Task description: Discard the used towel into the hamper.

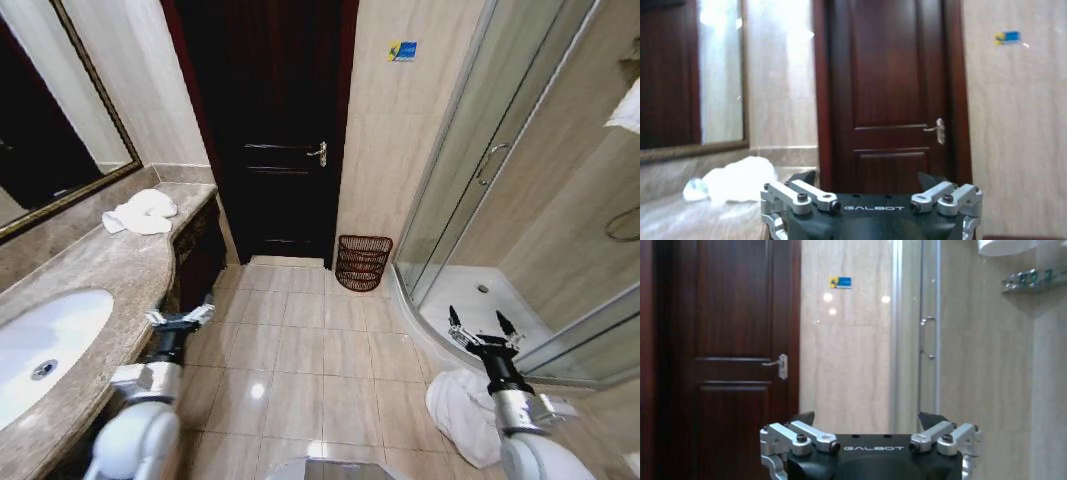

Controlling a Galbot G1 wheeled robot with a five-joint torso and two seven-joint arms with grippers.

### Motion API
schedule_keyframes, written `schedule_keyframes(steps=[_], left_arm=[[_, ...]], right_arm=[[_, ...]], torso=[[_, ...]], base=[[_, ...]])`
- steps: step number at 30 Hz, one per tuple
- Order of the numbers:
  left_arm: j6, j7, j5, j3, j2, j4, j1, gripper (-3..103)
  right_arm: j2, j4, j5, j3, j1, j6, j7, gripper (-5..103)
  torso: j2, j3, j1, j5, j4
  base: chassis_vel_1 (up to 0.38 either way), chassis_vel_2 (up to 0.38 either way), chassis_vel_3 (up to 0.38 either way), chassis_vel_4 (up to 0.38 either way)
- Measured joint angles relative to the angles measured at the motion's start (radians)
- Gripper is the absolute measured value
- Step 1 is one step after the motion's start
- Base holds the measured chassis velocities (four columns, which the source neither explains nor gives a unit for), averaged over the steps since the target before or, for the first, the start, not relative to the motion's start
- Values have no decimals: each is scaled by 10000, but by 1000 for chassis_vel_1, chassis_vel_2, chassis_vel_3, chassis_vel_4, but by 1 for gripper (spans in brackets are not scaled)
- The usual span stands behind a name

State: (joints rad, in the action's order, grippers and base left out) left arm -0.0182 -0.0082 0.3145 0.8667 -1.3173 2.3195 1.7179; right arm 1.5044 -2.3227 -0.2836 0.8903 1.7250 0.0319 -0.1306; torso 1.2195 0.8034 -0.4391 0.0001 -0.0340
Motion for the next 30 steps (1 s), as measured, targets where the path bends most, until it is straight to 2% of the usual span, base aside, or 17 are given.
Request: schedule_keyframes(steps=[2,3,6,11,15,16,23,30], left_arm=[[-501,57,-281,-260,-23,459,-55,100],[-501,57,-281,-260,-23,459,-55,100],[-908,-96,-364,-703,-68,728,-95,100],[-985,-316,-609,-1105,-124,512,-417,100],[-910,-326,-840,-1150,-123,302,-514,100],[-751,-325,-1115,-1154,-183,140,-529,100],[-583,-232,-1463,-1160,-370,140,-423,100],[-520,-228,-1363,-1156,-483,190,-244,100]], right_arm=[[20,-604,-99,-400,72,528,231,100],[20,-604,-99,-400,72,528,231,100],[-110,-820,-141,-598,-47,1154,324,100],[-466,-677,-152,-750,-263,1582,469,100],[-475,-504,-25,-753,-345,1528,486,100],[-386,-289,173,-705,-352,1319,399,100],[-281,-180,101,-571,-98,1033,205,100],[-253,-229,89,-570,63,908,73,100]], torso=[[0,0,0,-3,4],[0,0,0,-3,4],[0,0,0,-2,1],[0,0,0,-2,1],[0,0,0,-1,1],[0,0,0,-2,2],[0,0,0,-1,2],[0,0,0,-1,1]], base=[[0,0,0,0],[0,0,0,0],[0,0,0,0],[0,0,0,0],[0,0,0,0],[0,0,0,0],[0,0,0,0],[0,0,0,0]])
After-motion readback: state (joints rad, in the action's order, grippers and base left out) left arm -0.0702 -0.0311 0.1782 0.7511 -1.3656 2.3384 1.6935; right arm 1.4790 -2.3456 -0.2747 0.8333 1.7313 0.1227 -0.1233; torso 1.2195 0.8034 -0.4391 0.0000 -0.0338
